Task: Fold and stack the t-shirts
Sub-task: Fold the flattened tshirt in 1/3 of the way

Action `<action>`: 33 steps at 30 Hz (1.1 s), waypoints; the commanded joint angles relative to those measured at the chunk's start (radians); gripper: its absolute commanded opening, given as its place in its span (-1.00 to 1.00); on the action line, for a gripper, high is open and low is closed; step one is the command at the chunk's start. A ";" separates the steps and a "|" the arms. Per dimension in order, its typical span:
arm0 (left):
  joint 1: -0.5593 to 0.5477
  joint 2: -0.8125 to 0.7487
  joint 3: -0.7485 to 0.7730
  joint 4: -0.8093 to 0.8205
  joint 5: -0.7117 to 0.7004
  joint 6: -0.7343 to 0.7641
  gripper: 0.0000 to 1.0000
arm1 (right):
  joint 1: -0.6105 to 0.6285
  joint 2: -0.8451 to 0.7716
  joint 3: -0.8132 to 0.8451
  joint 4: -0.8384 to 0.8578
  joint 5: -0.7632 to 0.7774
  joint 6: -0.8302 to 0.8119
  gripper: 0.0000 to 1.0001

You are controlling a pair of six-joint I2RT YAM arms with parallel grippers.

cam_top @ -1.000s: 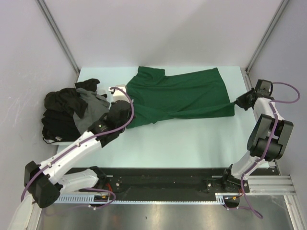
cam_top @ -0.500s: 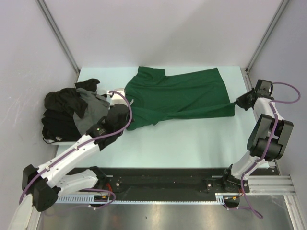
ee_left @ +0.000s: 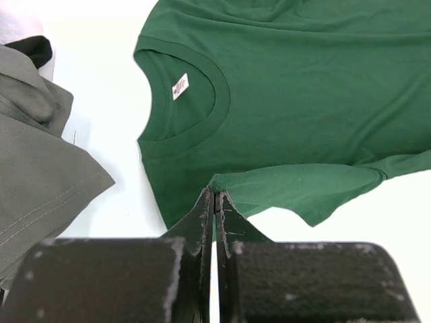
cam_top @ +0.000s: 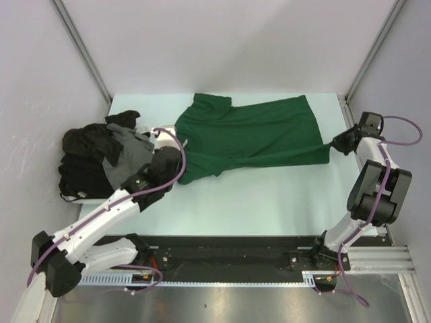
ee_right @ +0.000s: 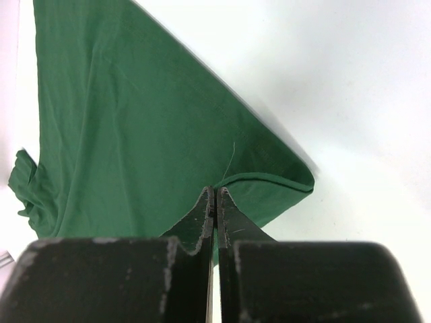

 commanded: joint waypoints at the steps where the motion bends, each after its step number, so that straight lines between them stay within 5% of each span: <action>1: 0.009 -0.022 0.009 0.012 -0.025 -0.010 -1.00 | -0.004 -0.015 -0.001 0.042 0.005 0.013 -1.00; 33: 0.127 0.234 0.107 0.203 0.100 0.244 -0.99 | 0.043 0.194 0.142 0.088 -0.025 0.008 -1.00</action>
